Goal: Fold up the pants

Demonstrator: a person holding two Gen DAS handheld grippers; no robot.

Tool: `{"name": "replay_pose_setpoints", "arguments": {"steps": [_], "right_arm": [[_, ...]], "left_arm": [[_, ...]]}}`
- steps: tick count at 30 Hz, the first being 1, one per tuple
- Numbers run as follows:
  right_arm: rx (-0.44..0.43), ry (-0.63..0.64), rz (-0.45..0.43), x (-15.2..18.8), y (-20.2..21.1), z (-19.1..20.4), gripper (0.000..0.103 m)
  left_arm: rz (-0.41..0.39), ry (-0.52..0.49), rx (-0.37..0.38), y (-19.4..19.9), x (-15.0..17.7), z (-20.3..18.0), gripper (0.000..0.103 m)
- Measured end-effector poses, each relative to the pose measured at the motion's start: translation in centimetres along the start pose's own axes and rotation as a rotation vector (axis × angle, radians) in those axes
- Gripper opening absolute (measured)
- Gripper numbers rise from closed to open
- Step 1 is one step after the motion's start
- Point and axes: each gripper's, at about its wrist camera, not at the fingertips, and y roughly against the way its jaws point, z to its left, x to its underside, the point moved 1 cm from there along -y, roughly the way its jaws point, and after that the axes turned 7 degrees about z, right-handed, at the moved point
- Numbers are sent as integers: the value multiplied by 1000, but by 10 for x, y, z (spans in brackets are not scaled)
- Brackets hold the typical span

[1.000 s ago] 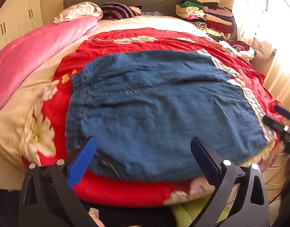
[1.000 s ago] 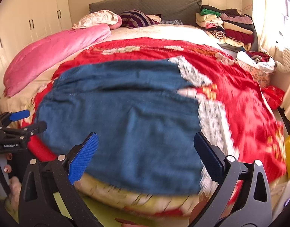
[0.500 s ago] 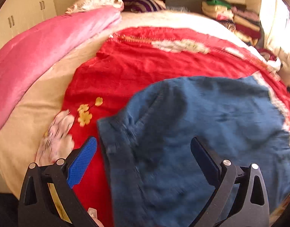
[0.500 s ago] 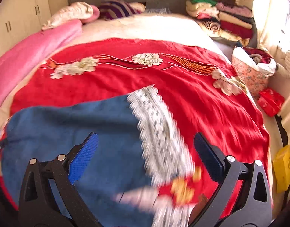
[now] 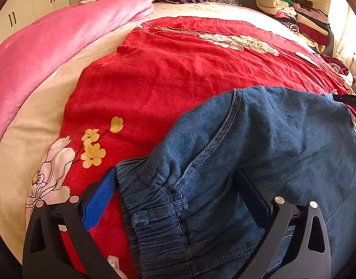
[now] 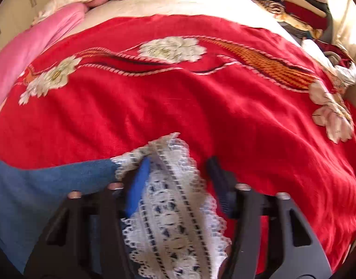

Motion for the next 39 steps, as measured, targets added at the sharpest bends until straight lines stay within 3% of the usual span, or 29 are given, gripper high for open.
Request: {"name": "replay_pose_setpoints", "arguments": {"steps": [1,5,10,12,13,14,17,20,24,27,31,39], "right_arm": [[1,14,-11,-1,3,3,8],[96,3,-53,-4,11,0,7],[130,-22,-47,-4,1,0,9],[132,-33,-54,-4,9,0,19],[128,-39,-54,-6,13,-2,35],[118,-49,-64,-6,22,-4,45],[27,5,-134,-3,59,4,47],[-49,80,-208,6,94,23,63],[-152,169,-270,21,130,65,73],[-201,229,-302,27,146,98,87],[-260,291,-307,28,150,138,88],[-228,406,-214,24,108,192,88]], "left_arm": [[0,-3,-2,0,0,0,99],[13,-6,-5,-1,0,0,99],[10,-5,-4,0,-1,1,99],[9,-4,2,0,-3,2,99],[6,-2,15,3,-3,4,99],[0,-1,20,7,-4,5,99],[-38,-3,21,24,-9,14,99],[-79,11,34,43,-18,25,99],[-108,14,46,62,-24,32,99],[-117,-3,53,71,-25,35,99],[-116,-29,44,78,-24,37,99],[-69,-47,22,58,-27,42,99]]}}
